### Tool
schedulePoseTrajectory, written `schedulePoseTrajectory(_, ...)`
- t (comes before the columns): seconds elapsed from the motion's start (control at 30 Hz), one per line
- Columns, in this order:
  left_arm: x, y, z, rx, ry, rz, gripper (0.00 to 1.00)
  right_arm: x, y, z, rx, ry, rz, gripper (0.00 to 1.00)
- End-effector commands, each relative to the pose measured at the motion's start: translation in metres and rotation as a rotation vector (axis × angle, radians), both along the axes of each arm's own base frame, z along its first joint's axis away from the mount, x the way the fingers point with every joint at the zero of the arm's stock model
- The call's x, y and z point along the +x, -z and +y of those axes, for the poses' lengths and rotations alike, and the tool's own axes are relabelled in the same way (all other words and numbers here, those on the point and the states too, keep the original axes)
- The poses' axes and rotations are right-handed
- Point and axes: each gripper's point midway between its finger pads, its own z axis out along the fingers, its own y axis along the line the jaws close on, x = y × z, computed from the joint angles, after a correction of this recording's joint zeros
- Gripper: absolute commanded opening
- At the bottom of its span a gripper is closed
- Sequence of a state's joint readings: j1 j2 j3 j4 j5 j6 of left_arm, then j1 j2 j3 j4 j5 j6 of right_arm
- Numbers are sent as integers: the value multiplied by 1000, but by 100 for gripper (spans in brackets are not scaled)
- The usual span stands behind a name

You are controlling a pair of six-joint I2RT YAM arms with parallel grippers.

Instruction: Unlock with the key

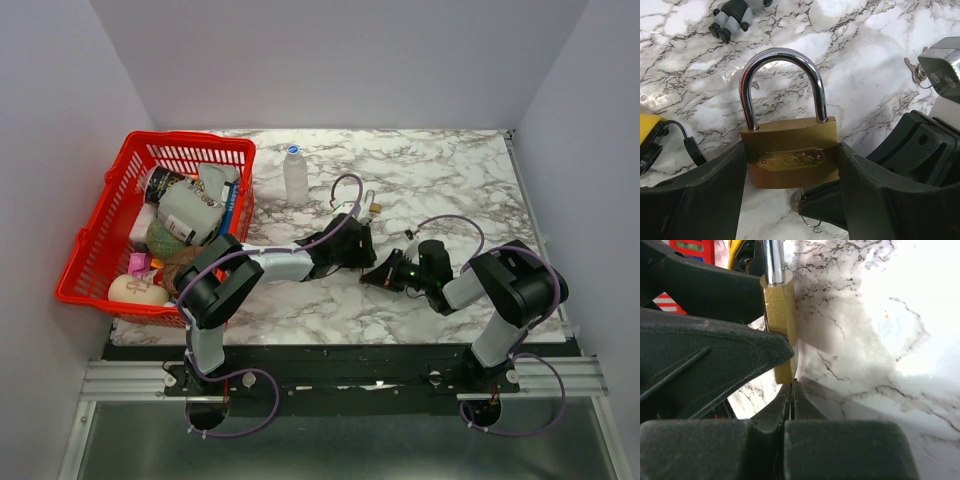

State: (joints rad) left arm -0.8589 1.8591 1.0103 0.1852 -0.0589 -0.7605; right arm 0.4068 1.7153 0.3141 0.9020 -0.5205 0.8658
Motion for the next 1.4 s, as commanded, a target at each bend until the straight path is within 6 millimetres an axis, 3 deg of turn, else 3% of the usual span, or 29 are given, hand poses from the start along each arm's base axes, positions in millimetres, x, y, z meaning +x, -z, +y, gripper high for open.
schedulePoseTrajectory(0.0, -51, 29, 12, 135, 69, 166, 0, 38, -11, -23, 7, 198, -96, 1)
schedulePoseTrajectory(0.2, -46, 25, 12, 152, 58, 152, 0, 21, -2, -25, -9, 185, -63, 1)
schedulePoseTrajectory(0.63, -39, 20, 7, 149, 57, 143, 0, 1, -1, -8, -12, 135, -38, 1)
schedulePoseTrajectory(1.37, -23, 8, 7, 137, 53, 123, 0, -29, 7, -6, -10, 125, 25, 1)
